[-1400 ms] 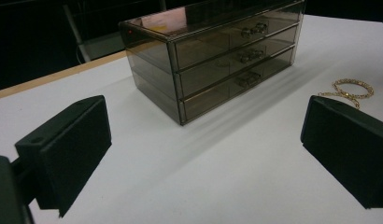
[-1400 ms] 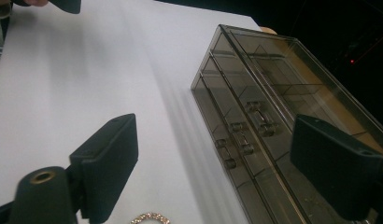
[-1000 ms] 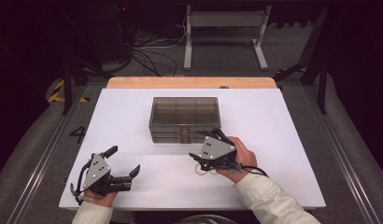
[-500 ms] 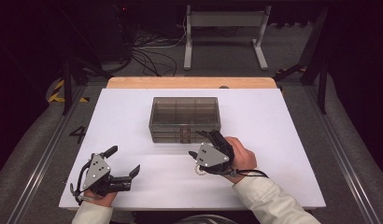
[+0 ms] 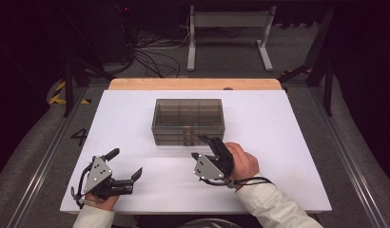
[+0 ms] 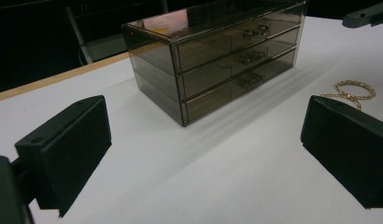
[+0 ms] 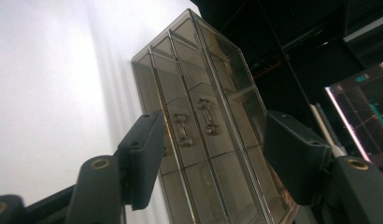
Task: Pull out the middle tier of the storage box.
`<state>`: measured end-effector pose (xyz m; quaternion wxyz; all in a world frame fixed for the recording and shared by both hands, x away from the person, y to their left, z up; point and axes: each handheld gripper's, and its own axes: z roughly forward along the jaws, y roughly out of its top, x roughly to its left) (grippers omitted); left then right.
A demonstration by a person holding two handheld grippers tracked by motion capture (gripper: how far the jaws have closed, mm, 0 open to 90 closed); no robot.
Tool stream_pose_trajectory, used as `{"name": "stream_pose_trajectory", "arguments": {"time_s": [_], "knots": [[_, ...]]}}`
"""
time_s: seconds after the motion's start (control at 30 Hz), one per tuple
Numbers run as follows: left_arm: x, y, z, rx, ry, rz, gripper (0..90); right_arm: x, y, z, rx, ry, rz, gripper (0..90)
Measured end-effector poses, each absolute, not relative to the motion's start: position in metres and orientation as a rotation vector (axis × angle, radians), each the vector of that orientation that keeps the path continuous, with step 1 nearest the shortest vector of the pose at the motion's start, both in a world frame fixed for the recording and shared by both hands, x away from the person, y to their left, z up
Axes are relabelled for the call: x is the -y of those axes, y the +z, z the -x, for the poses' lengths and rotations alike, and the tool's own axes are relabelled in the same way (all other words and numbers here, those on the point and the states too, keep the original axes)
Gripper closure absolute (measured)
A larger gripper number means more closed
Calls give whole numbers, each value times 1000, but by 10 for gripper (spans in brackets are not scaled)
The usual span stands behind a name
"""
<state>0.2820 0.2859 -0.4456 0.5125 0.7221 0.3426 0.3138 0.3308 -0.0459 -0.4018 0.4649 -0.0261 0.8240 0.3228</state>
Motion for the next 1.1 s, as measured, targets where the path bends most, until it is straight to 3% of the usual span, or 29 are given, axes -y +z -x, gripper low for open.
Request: {"name": "stream_pose_trajectory", "arguments": {"time_s": [1.1], "knots": [[-286,-446,-282,-826,757,-1738,26,25,-443,-326,-1828,498,94,560]]}}
